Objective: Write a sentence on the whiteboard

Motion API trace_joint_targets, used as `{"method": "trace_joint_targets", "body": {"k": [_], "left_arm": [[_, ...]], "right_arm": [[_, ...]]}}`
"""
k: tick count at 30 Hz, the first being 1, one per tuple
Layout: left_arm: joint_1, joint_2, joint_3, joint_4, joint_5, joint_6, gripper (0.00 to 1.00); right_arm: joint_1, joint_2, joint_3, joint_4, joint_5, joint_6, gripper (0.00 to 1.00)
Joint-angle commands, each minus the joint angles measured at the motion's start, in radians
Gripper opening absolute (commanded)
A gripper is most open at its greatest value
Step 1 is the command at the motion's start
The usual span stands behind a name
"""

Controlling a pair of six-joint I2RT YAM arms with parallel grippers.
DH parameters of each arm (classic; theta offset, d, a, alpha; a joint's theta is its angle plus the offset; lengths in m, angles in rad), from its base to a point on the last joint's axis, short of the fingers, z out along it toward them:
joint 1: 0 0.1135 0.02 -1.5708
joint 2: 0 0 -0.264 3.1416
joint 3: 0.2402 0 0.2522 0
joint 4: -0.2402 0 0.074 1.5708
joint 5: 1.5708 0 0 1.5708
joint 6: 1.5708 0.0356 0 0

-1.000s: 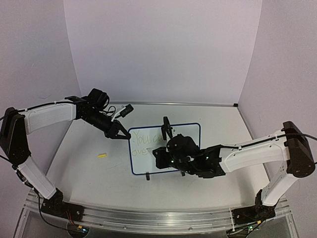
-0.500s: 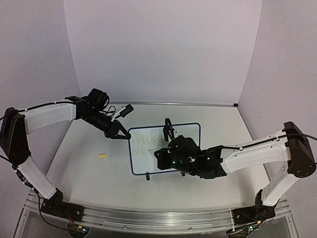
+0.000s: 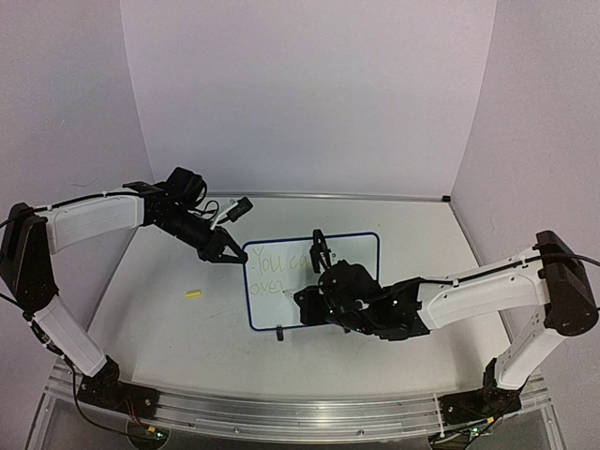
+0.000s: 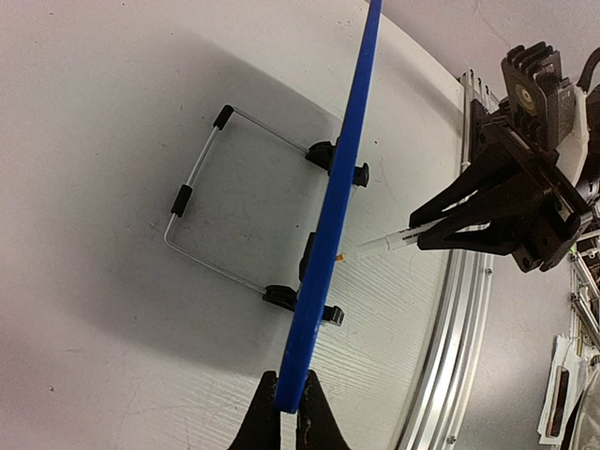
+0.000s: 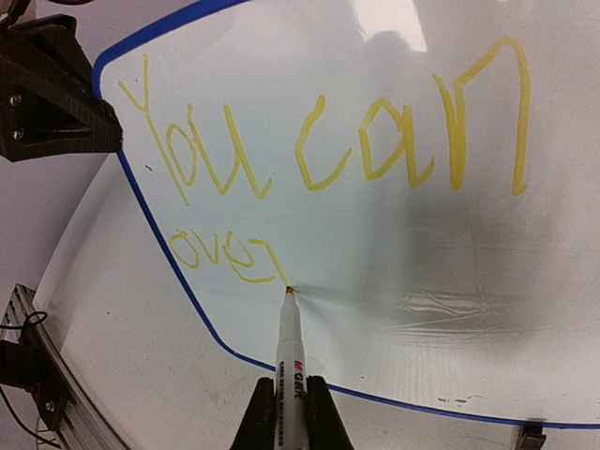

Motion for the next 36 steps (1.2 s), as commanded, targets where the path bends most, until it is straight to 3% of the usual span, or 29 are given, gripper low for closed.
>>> {"method": "trace_joint_targets", "body": {"k": [1, 36], "left_arm": [[-0.003, 0.009, 0.012, -0.032, -0.087, 0.026, 0.00], [-0.003, 0.009, 0.012, -0.034, -0.087, 0.025, 0.00]], "right_arm": [[-0.007, -0.010, 0.019, 0.012, 0.046, -0.004, 0.00], [-0.008, -0.045, 0.010, 0.001, 0.135, -0.002, 0.00]]}}
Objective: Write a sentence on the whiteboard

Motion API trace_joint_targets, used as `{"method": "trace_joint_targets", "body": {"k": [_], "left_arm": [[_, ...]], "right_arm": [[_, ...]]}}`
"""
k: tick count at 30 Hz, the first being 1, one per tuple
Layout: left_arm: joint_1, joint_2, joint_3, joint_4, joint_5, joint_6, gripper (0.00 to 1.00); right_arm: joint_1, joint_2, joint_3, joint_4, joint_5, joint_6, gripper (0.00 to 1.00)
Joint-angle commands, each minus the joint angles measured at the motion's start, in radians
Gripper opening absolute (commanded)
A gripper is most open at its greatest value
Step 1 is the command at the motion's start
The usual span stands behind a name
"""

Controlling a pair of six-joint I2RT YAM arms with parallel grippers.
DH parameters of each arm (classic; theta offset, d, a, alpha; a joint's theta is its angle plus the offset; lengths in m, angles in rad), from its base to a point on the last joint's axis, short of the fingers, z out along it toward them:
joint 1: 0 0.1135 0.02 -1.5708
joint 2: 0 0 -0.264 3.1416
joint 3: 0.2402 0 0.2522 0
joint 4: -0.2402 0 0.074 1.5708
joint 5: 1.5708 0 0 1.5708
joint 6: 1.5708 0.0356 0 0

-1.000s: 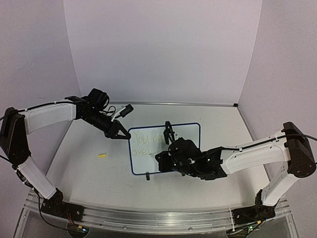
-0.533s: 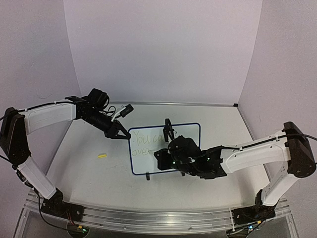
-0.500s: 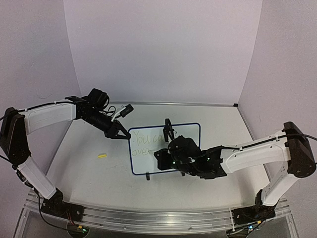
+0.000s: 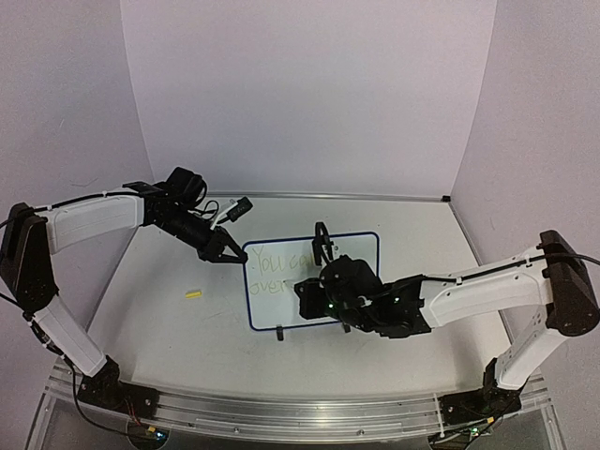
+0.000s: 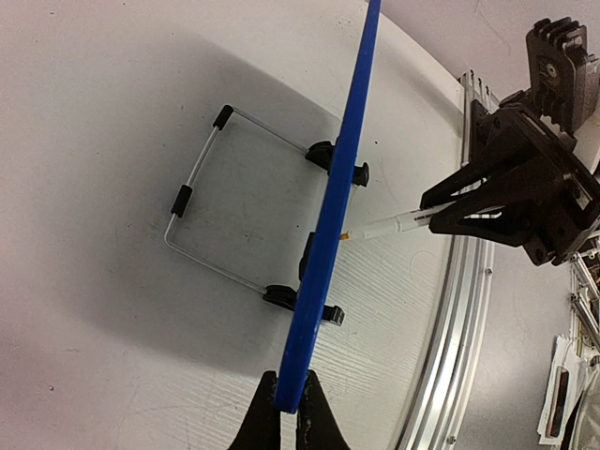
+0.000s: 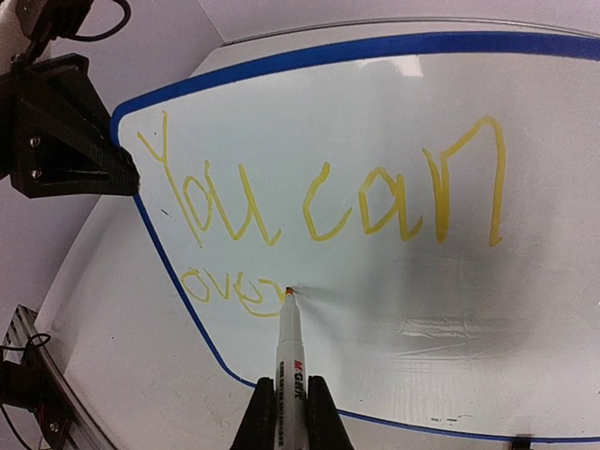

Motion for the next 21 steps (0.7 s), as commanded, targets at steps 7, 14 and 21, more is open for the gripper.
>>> {"method": "trace_joint_targets", "body": {"k": [7, 14, 21], "left_arm": [[-0.003, 0.006, 0.012, -0.034, -0.088, 0.026, 0.00], [-0.004, 0.001, 0.009, -0.035, -0.093, 0.027, 0.00], [-0.003, 0.003, 0.009, -0.035, -0.096, 0.026, 0.00]], "right_arm": [[-0.009, -0.027, -0.008, -0.026, 0.078, 0.025, 0.00], [-0.008, -0.027, -0.012, -0.028, 0.077, 0.030, 0.00], [-0.009, -0.046, 0.010, -0.028, 0.041, -0.025, 0.00]]}}
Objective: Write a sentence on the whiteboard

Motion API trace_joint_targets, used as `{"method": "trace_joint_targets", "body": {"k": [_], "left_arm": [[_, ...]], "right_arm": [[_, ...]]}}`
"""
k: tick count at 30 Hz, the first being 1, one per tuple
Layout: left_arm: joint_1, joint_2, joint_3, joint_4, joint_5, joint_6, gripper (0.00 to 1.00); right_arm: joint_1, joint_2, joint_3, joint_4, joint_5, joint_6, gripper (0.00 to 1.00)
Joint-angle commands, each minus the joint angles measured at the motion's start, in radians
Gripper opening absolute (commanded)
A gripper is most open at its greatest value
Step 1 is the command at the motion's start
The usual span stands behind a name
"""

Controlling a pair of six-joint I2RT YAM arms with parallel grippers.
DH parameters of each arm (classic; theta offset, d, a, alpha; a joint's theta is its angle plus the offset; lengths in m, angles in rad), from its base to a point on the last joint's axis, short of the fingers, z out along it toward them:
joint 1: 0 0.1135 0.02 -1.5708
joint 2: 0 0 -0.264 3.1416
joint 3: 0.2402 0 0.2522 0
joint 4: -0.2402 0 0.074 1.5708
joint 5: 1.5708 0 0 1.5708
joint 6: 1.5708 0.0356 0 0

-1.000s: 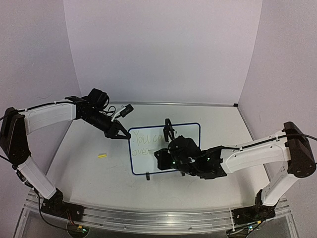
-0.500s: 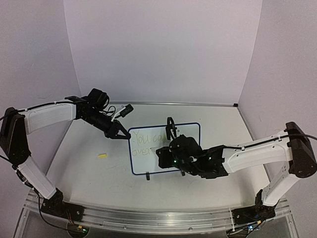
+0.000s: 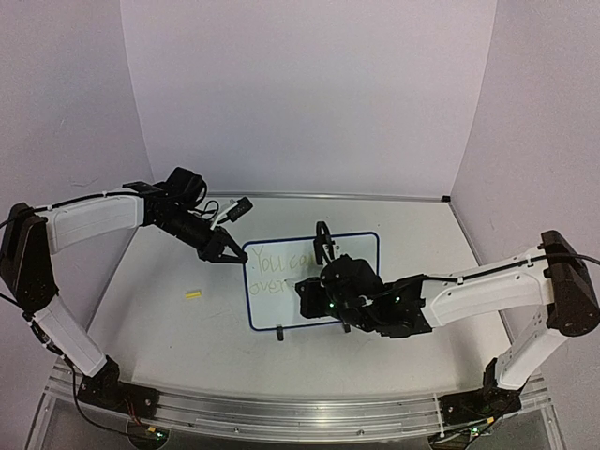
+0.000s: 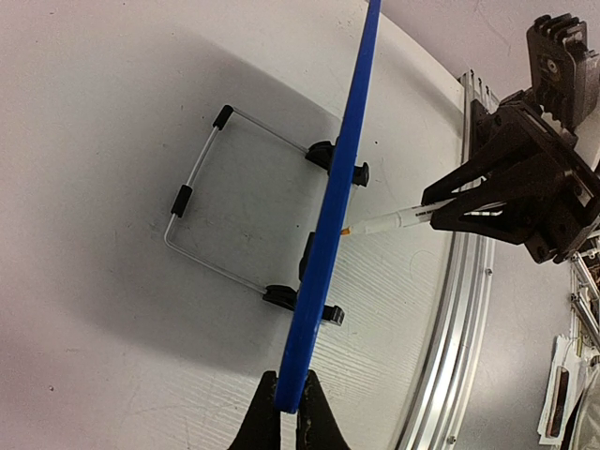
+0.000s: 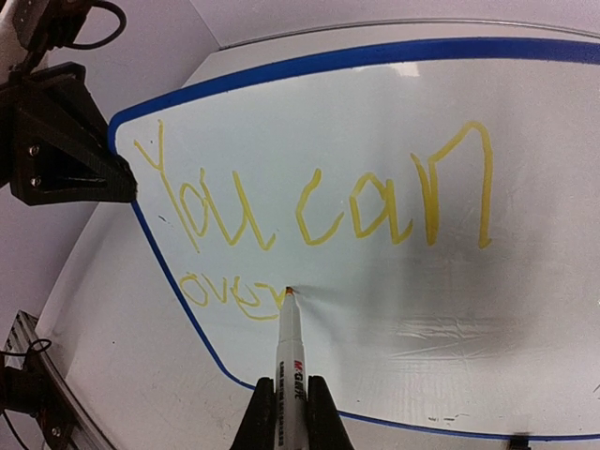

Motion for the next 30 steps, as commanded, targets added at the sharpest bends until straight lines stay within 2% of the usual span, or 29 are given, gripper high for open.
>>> {"method": "trace_joint_targets", "body": {"k": [1, 16, 30], "left_arm": [[-0.003, 0.003, 0.009, -0.035, -0.096, 0.026, 0.00], [-0.003, 0.008, 0.009, -0.033, -0.095, 0.025, 0.00], [-0.003, 0.007, 0.007, -0.034, -0.098, 0.024, 0.00]], "right_arm": [[-0.009, -0.043, 0.011, -0.019, 0.023, -0.042, 0.00], [-0.010, -0.200, -0.054, -0.032, -0.108, -0.134, 0.00], [-0.084, -0.185, -0.130, 0.052, -0.195, -0.077, 0.00]]}}
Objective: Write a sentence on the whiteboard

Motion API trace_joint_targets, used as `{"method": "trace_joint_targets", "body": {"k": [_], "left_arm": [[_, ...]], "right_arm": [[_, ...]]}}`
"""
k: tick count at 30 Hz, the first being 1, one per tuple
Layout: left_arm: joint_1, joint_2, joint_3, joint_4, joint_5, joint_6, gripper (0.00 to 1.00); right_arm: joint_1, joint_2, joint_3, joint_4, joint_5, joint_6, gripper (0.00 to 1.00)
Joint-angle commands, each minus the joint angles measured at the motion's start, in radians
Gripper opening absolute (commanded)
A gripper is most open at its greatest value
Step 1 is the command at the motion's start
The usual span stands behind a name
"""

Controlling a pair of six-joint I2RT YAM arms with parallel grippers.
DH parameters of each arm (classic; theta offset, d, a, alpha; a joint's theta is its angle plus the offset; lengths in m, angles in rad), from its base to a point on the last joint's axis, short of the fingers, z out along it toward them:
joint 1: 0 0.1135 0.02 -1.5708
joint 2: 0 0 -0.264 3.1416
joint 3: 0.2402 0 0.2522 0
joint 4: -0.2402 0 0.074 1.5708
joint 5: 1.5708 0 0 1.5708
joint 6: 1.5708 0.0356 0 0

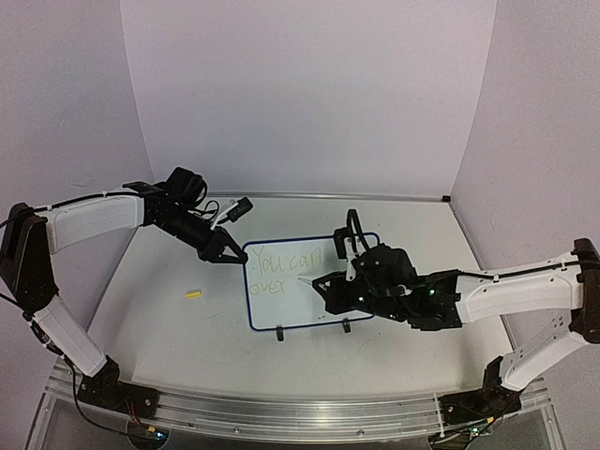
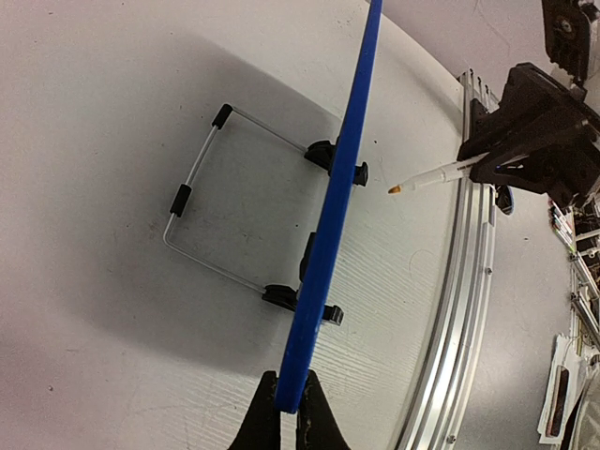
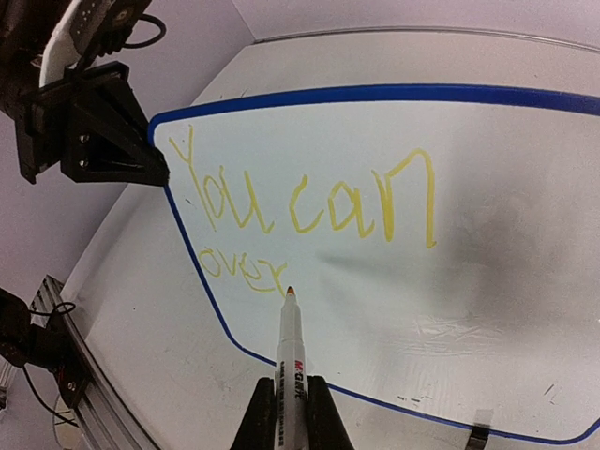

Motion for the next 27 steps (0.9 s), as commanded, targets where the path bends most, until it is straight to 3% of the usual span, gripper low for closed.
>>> {"method": "trace_joint_targets", "body": {"k": [1, 10, 27], "left_arm": [[-0.003, 0.008, 0.007, -0.033, -0.098, 0.024, 0.00], [-0.003, 0.014, 0.007, -0.033, -0.098, 0.023, 0.00], [-0.003, 0.017, 0.008, -0.034, -0.099, 0.023, 0.00]], "right_arm": [[-0.019, 0.012, -0.001, 0.060, -0.036, 0.013, 0.00], [-0.024, 0.075, 0.039, 0.085, -0.072, 0.007, 0.00], [-0.033, 0.131, 0.065, 0.089, -0.004, 0.034, 0.00]]}}
